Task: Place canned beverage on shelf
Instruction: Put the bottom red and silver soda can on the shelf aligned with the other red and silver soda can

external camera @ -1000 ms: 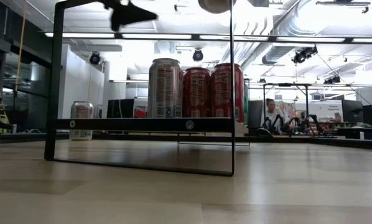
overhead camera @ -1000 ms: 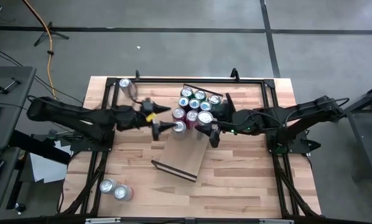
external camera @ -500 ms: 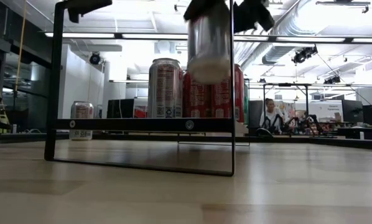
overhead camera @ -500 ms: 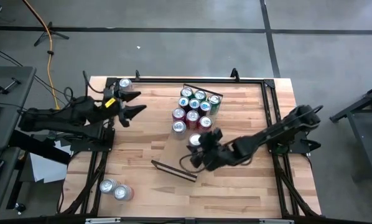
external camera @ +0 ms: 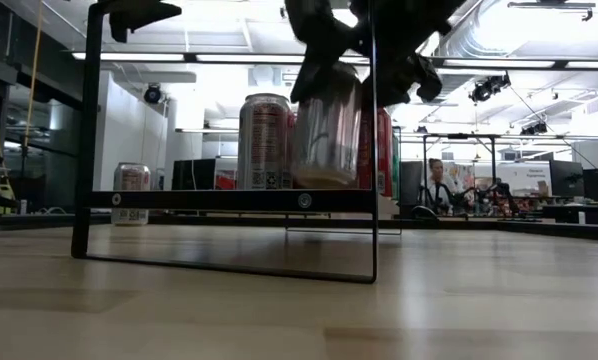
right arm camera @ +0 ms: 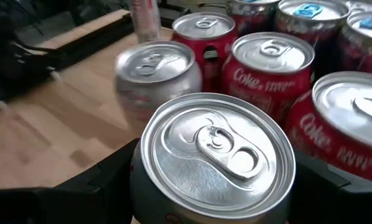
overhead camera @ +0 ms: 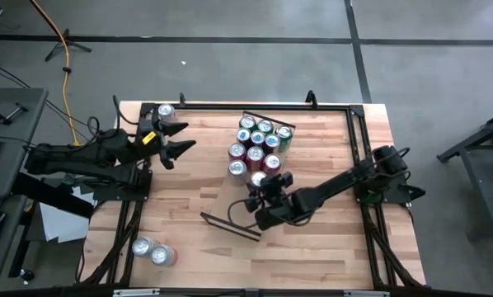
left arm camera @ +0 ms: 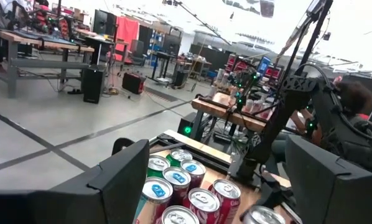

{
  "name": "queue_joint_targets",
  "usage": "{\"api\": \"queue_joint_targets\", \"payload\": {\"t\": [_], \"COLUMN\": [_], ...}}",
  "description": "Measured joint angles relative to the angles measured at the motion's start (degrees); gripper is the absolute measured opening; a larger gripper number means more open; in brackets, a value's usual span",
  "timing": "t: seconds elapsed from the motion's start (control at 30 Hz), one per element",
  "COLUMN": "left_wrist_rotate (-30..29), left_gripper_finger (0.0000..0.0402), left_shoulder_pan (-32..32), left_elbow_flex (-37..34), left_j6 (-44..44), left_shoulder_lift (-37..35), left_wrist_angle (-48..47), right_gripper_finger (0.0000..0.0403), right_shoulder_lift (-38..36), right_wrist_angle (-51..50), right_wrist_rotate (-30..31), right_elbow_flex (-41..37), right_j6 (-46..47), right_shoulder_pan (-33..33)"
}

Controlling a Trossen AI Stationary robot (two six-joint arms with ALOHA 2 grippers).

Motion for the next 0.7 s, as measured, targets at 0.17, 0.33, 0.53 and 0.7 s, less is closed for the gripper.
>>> {"api": "queue_joint_targets", "payload": {"t": [0.17,0.33,0.53,0.7], "left_wrist_rotate": [0.00,0.00,-0.03,-1.48], "left_gripper_finger": [0.0289,0.0289,0.0289,0.0289], "left_shoulder_pan": [0.00,-0.02,-0.02,-0.04], "left_elbow_flex": [0.00,0.00,0.00,0.01], "left_j6": [0.00,0.02,0.14,1.53], "left_shoulder_lift": [-0.07,-0.07,-0.04,-0.04], "left_wrist_angle": [0.10,0.06,-0.01,-0.01], "right_gripper_finger": [0.0286,0.0286,0.0350,0.0390], "right_shoulder_lift": [0.30,0.30,0.28,-0.72], "right_wrist_angle": [-0.62,-0.67,-0.28,-0.49], "right_wrist_rotate": [0.36,-2.87,-3.99,-4.44], "right_elbow_flex": [0.00,0.00,0.00,0.04], "right_j6": [-4.38,-9.31,-10.33,-10.50], "right_shoulder_pan": [-1.77,-3.01,-3.22,-3.16]}}
